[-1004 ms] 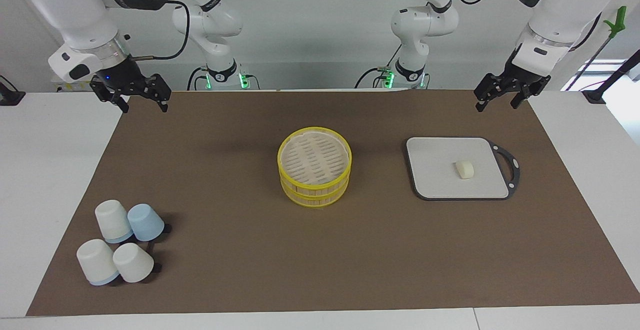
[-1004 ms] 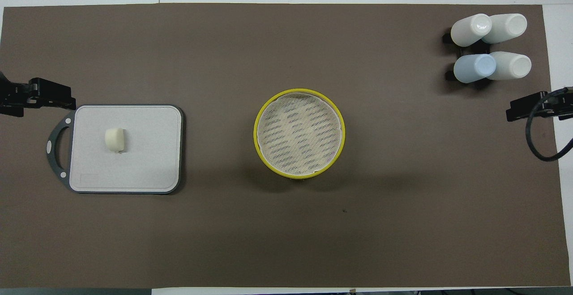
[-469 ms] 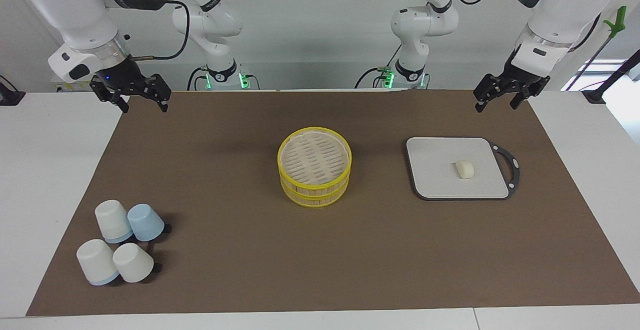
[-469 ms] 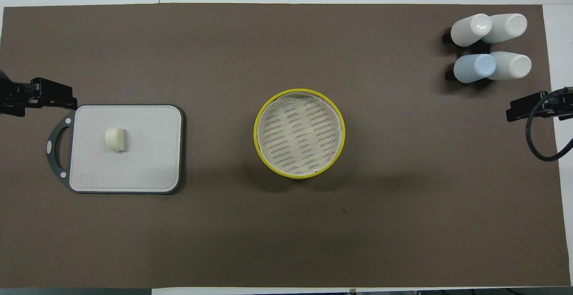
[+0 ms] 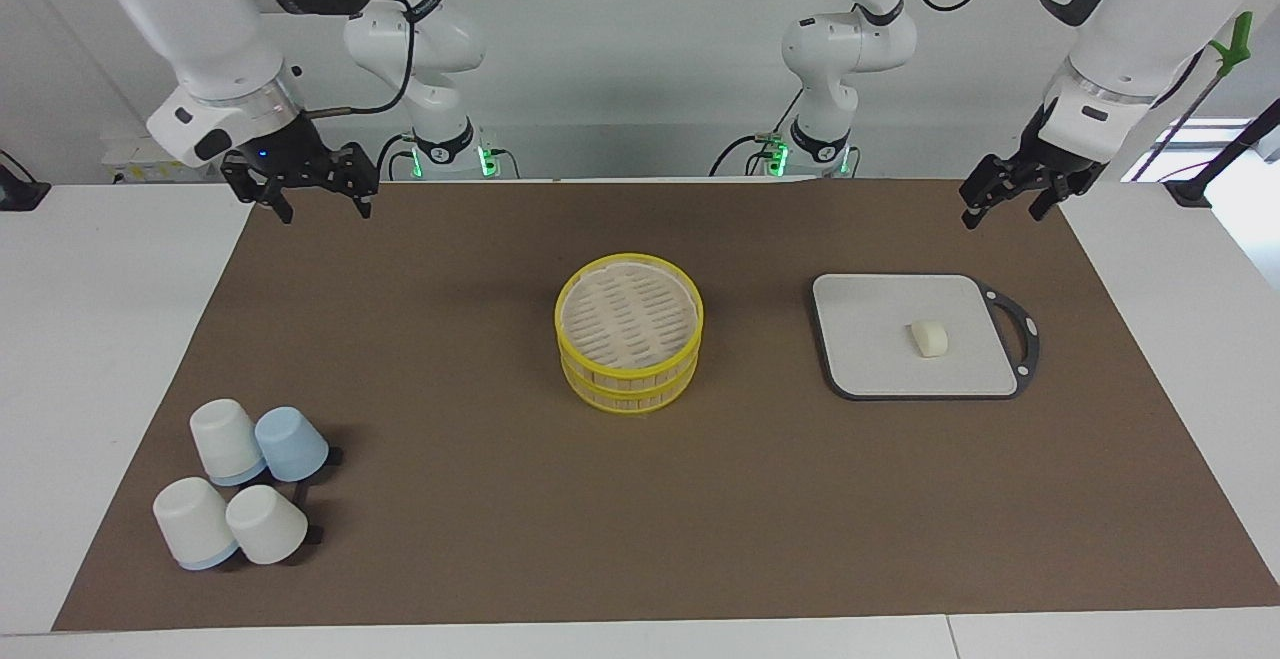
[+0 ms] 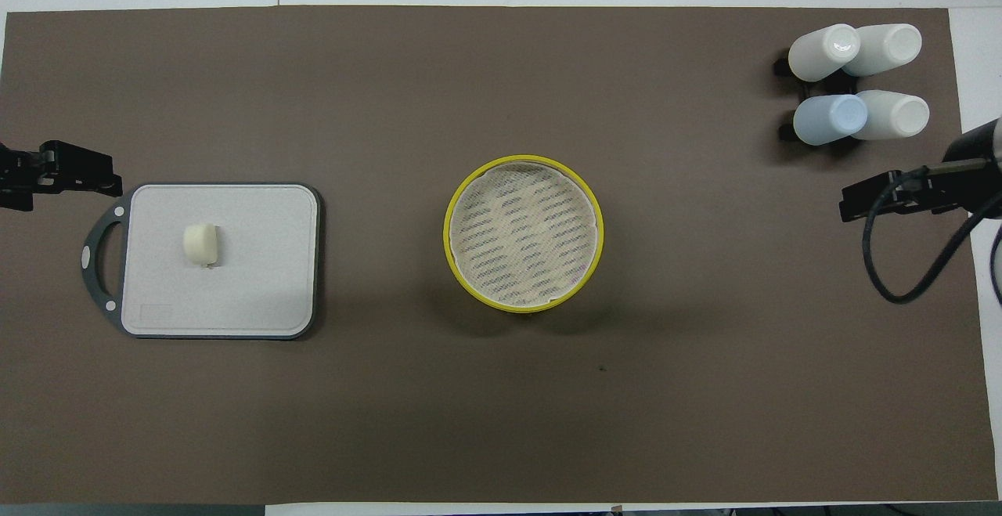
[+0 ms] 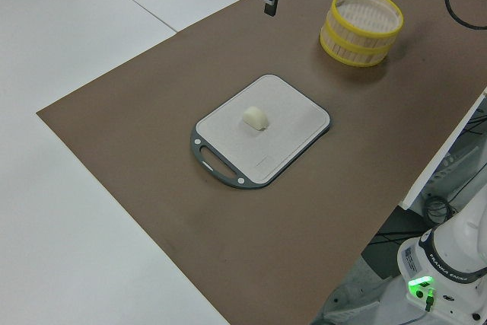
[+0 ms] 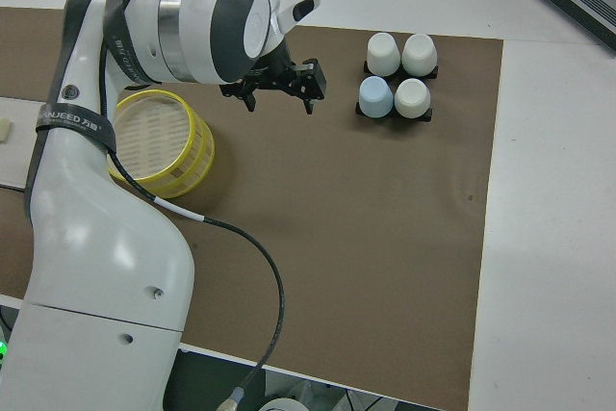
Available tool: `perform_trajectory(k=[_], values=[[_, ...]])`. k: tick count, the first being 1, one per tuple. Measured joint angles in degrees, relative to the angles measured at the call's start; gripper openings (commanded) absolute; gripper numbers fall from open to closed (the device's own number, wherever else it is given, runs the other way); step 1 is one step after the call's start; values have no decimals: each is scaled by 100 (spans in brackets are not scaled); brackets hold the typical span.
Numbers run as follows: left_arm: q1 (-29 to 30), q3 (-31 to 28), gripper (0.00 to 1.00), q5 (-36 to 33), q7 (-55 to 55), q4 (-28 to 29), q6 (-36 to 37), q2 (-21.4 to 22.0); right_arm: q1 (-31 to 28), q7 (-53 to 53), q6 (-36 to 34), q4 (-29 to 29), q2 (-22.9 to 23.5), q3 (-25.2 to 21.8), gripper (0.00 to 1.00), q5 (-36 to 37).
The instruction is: Place bun in steamer
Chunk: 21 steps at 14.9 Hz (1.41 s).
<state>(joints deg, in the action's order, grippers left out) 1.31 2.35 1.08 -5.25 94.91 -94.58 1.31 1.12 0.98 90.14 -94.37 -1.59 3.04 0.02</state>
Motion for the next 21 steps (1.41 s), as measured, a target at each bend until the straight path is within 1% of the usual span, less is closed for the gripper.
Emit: perform_trajectory(k=[3,6,8,10,12,16,18,21], values=[[76,-15,100,0,117,695,-596,152,706,731,236,-11,57,25,100,0],[148,-20,100,0,202,1102,-1121,163,1364,1529,482,37,360,39,100,2],[211,-23,100,0,202,1384,-1496,139,1840,2209,631,317,784,42,100,21],[261,-25,100,0,202,1746,-1912,76,2239,2825,762,731,1281,43,100,43],[277,-25,100,0,202,2135,-2292,3,2458,3222,814,1087,1737,38,100,48],[279,-25,100,0,202,2840,-3146,-48,2967,3905,931,1687,2399,10,100,49],[279,-25,100,0,202,3074,-3314,-81,3219,4259,932,2043,2728,-5,100,55],[280,-25,100,0,202,3179,-3521,-233,3479,4499,934,2567,3232,-24,100,59]])
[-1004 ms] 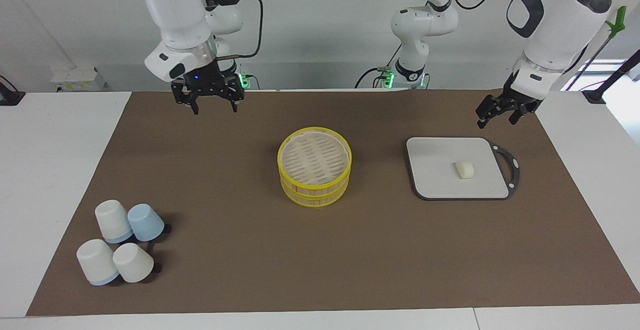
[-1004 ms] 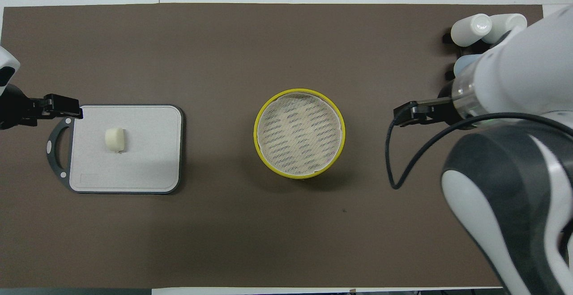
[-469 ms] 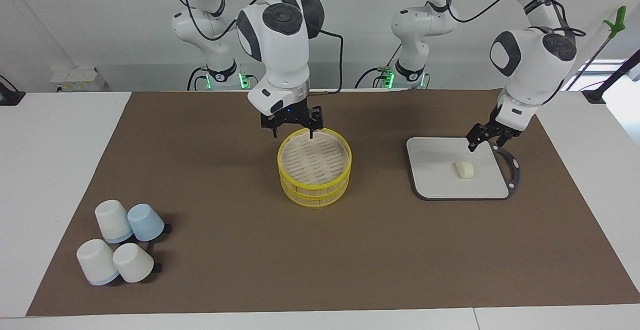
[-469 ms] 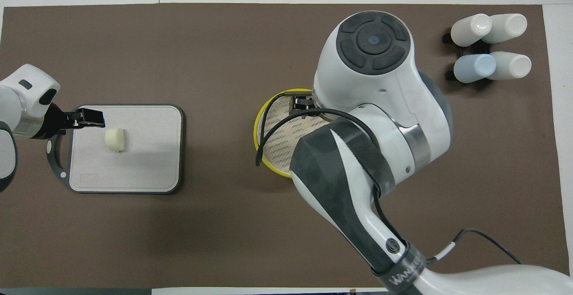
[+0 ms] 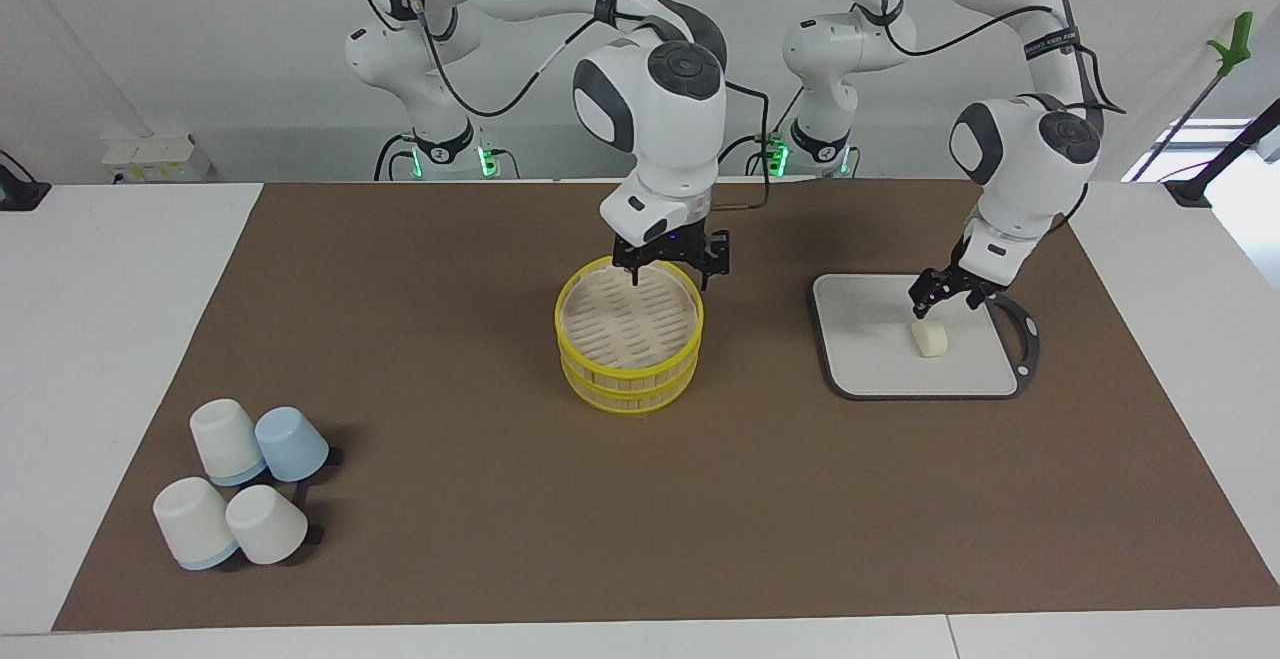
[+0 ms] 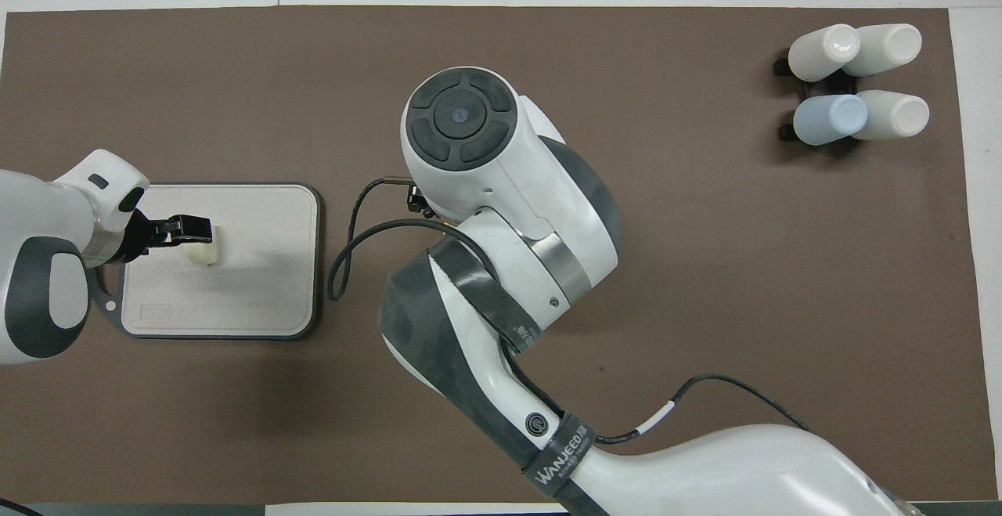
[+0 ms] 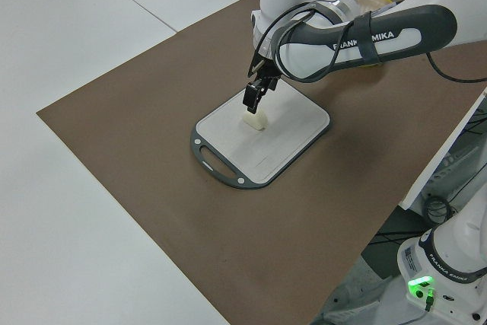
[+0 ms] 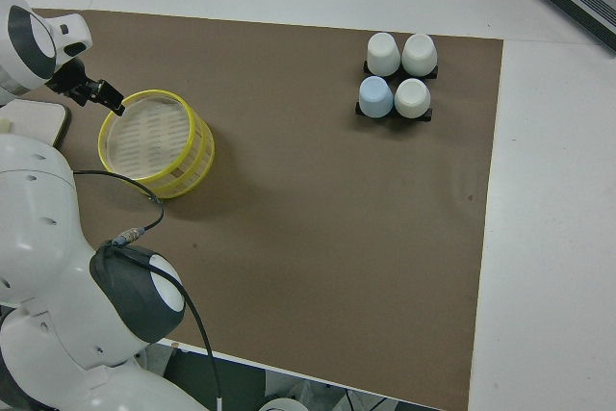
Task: Place bun in steamer
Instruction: 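Reach the left gripper to the bun while the right gripper reaches the lid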
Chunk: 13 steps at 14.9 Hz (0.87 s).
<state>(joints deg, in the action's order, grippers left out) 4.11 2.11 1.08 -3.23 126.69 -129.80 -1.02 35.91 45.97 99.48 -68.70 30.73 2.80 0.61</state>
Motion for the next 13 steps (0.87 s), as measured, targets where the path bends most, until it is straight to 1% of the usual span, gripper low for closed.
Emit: perform_trajectory(k=[2,4,7,10,13], values=[[0,0,100,0,0,41,-208,-136,162,19,13,233,254,-57,100,1],[1,0,100,0,0,98,-455,-240,251,20,106,345,392,-90,100,1],[1,0,100,0,0,127,-679,-370,285,20,257,374,525,-99,100,107],[1,0,100,0,0,135,-698,-494,293,20,627,364,623,-95,100,128],[1,0,100,0,0,137,-736,-635,298,20,713,332,675,-92,100,128]])
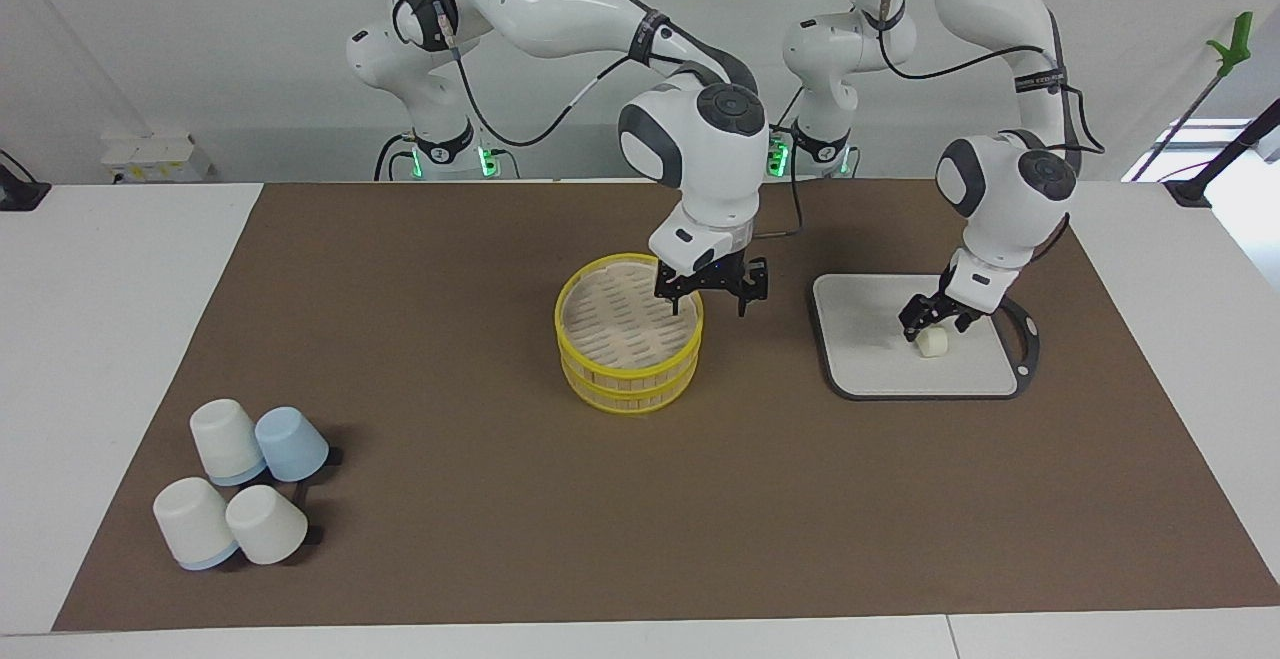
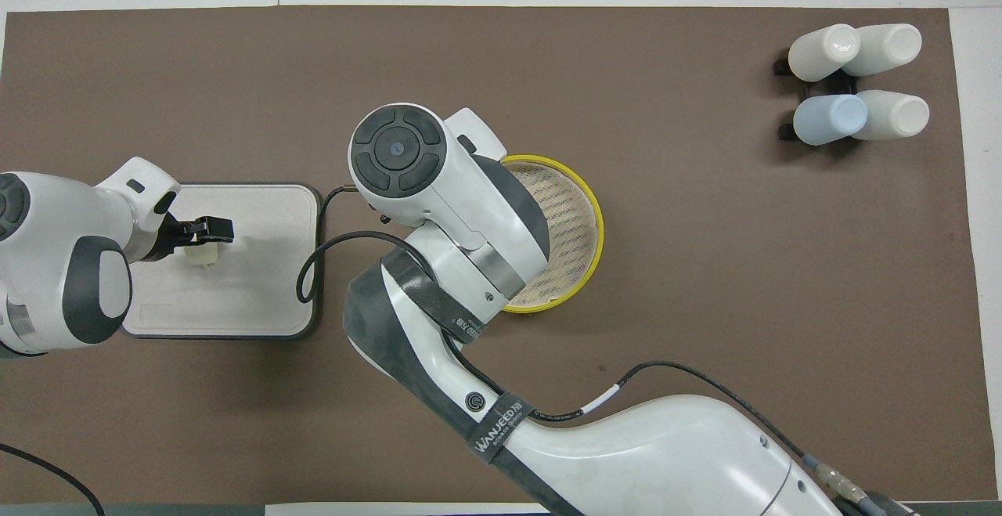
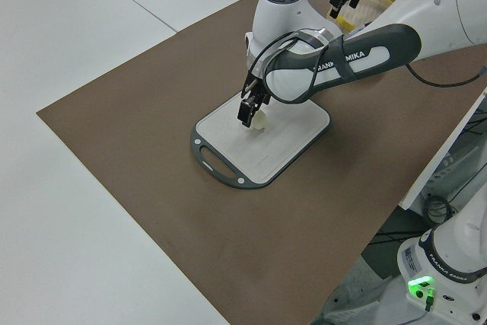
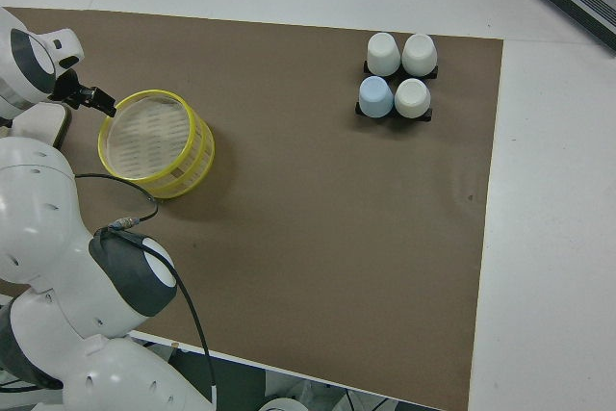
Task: Place bun in steamer
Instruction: 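Reach the left gripper to the bun while the right gripper reaches the lid, then grasp the bun with the left gripper while the right gripper grips the lid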
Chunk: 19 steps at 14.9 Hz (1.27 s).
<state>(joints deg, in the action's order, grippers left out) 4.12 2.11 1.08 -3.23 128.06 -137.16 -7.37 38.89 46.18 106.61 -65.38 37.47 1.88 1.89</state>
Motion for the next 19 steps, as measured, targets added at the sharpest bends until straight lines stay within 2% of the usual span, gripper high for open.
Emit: perform_trajectory(k=[2,4,6,9,10,11,12,13,14,15,16,19], values=[[0,0,100,0,0,2,-7,-36,0,0,0,-65,6,0,100,0],[0,1,94,0,0,13,-7,-39,0,-2,0,-194,7,0,100,0],[0,1,83,0,0,19,-7,-39,0,-10,0,-314,5,0,100,0],[0,2,59,0,0,30,-7,-39,0,-12,-31,-439,-23,1,100,0],[0,3,54,0,0,32,-7,-39,0,-12,-48,-470,-35,2,100,0],[0,3,51,0,0,34,-7,-39,0,-12,-50,-502,-50,4,95,0],[0,3,51,0,0,35,-7,-39,0,-12,-51,-531,-68,6,84,0],[0,3,51,0,0,35,-7,-39,1,-13,-52,-549,-84,9,66,0],[0,3,51,0,0,35,-7,-39,1,-13,-53,-562,-99,12,45,0],[0,3,51,0,0,35,-7,-39,3,-13,-53,-570,-110,15,14,0],[0,3,51,0,0,35,-8,-39,8,-13,-53,-575,-116,19,0,0],[0,3,51,0,0,28,-11,-38,70,-13,-53,-586,-137,21,0,5]])
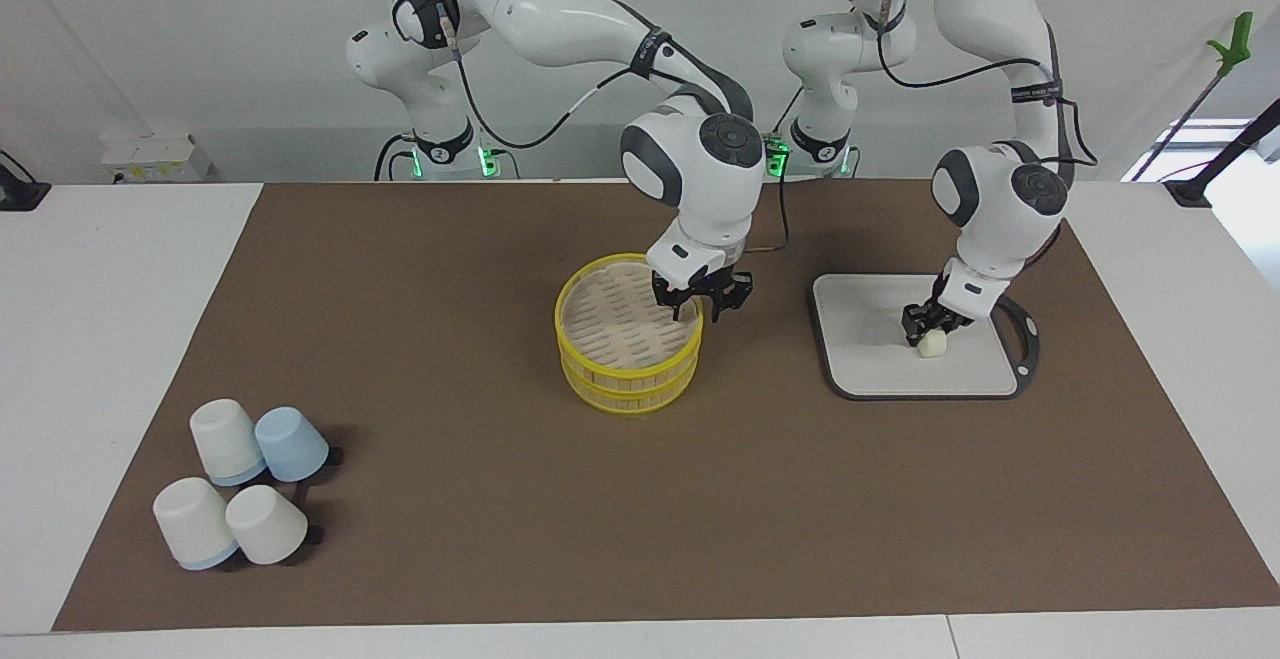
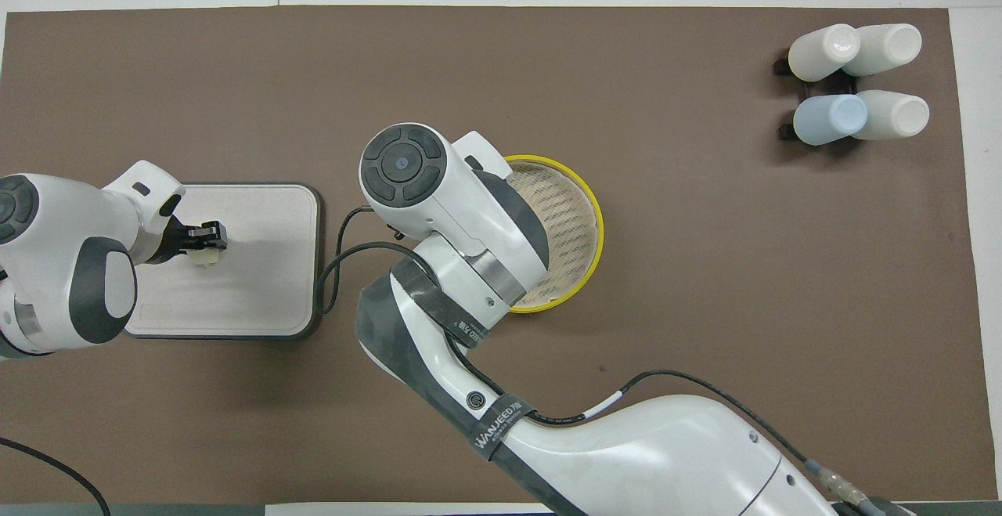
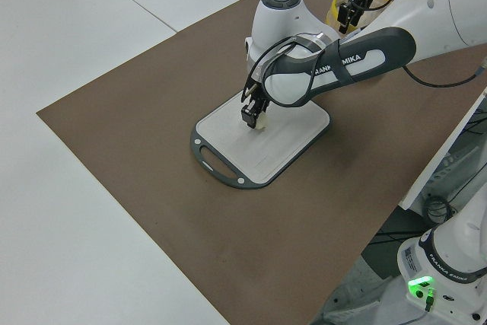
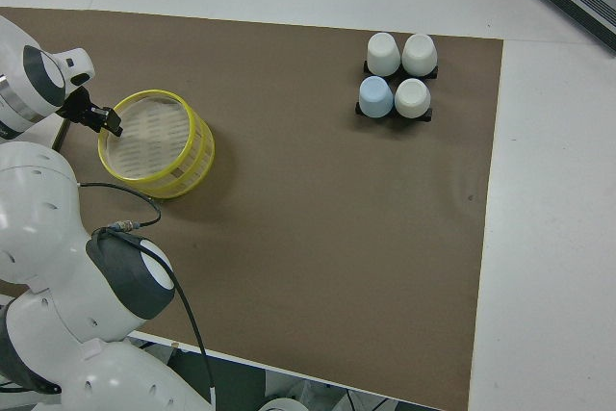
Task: Place bun in steamer
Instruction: 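Grasp the bun with the left gripper while the right gripper grips the lid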
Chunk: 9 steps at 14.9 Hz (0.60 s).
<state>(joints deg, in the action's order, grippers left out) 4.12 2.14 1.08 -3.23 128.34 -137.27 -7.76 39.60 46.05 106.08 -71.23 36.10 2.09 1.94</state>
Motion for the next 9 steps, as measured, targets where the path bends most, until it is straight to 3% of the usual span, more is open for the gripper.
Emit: perform_trajectory(k=[5,7,9], values=[[0,0,40,0,0,-23,-2,0,84,-6,32,-10,-14,8,0,38],[0,0,29,0,0,-24,-2,0,84,-6,30,-10,-14,8,0,38],[0,0,29,0,0,-30,-3,2,82,-7,-11,-1,-25,6,0,40]])
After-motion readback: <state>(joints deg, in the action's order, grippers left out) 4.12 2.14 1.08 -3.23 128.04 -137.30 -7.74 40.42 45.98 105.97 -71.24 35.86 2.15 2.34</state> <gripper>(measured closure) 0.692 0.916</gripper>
